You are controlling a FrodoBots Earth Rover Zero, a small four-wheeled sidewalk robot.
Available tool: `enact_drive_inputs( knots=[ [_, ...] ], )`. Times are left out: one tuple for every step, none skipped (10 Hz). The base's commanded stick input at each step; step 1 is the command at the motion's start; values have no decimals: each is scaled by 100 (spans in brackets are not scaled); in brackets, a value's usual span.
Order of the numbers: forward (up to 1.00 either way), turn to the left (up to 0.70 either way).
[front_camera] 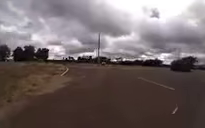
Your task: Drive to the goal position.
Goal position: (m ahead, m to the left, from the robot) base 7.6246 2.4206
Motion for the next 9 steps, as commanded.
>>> enact_drive_inputs(
  knots=[
    [85,4],
    [85,4],
    [85,4],
    [85,4],
    [85,4],
    [85,4],
    [85,4],
    [85,4],
    [85,4]
  ],
)
